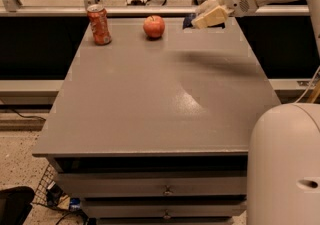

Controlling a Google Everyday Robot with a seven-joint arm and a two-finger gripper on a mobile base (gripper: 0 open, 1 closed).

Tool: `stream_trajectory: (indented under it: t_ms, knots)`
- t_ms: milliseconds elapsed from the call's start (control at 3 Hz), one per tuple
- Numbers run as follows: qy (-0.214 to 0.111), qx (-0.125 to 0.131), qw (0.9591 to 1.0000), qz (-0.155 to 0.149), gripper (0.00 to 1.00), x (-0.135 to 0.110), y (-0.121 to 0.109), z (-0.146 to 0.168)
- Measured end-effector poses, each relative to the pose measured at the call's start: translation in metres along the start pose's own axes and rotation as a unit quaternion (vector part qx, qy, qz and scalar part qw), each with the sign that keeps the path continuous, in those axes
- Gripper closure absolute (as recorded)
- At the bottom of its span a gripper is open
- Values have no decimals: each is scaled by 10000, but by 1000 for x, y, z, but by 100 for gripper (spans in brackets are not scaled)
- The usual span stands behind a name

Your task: Move rxbar blueberry near apple

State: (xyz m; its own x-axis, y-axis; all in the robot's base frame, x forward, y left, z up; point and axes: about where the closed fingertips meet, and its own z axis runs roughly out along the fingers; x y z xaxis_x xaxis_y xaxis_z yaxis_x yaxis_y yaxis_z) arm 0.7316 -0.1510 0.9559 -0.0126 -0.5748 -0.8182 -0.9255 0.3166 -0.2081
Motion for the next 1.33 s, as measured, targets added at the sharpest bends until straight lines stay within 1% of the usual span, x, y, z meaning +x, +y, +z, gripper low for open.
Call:
stream_trajectory:
  t_ms: [333, 667, 1000, 1333]
  knots:
    - [57, 98, 9998, 175, 100, 2, 0, 15]
    - [-49, 367, 9985, 401, 100, -4, 3, 38]
    - [-13, 486, 9968, 630, 100, 8, 17, 65]
    - [83, 600, 9947, 830, 100, 29, 27, 81]
